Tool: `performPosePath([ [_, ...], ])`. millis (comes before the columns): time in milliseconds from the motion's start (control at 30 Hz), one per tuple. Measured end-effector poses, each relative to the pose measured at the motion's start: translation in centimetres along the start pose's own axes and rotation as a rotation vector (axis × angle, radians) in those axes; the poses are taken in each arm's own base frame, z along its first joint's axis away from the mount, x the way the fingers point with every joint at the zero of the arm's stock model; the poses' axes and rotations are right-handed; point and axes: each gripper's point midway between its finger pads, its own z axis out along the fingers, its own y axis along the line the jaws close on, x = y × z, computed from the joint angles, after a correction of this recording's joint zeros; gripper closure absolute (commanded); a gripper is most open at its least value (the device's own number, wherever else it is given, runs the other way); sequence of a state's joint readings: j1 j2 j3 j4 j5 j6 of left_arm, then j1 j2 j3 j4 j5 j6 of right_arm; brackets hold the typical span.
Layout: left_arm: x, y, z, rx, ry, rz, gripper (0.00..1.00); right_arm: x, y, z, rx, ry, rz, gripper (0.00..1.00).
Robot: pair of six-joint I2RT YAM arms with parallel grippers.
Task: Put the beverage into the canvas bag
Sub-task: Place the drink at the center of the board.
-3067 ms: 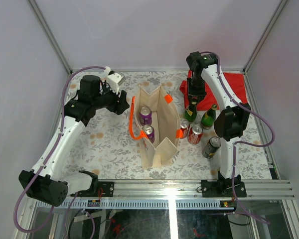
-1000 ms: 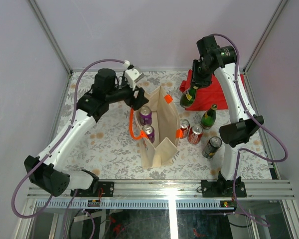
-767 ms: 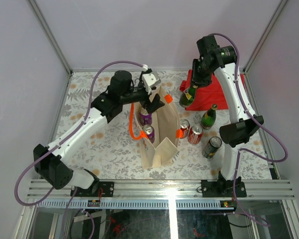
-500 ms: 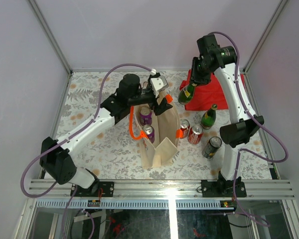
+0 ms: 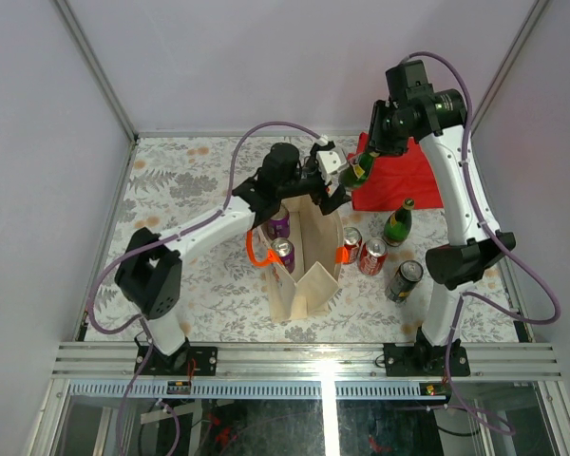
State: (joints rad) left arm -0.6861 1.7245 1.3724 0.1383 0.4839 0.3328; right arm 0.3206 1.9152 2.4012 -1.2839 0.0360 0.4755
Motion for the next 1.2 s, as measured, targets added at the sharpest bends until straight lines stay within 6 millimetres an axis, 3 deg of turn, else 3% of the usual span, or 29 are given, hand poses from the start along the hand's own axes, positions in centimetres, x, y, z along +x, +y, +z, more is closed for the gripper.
performPosePath([
  [333, -0.9, 2.4, 3.7, -0.089, -0.073, 0.069, 0.09, 0.5, -0.2, 0.0, 0.005, 0.013, 0.001, 1.00],
  [667, -0.1, 0.5, 5.9, -0.074, -0.082, 0.085, 0.10, 1.0, -0.5, -0.1, 0.009, 0.018, 0.003, 1.00],
  [933, 0.1, 0.5, 6.9, -0.105, -0.102, 0.092, 0.10, 0.9, -0.5, -1.2, -0.001, -0.002, 0.004, 1.00],
  [1033, 0.8, 0.8, 7.3, -0.119, -0.092, 0.088, 0.16, 0.9, -0.4, -1.3, -0.003, -0.003, 0.004, 1.00],
  [1200, 1.9, 1.2, 7.7, -0.143, -0.077, 0.069, 0.50, 1.1, -0.5, -1.1, 0.000, 0.006, 0.004, 1.00],
])
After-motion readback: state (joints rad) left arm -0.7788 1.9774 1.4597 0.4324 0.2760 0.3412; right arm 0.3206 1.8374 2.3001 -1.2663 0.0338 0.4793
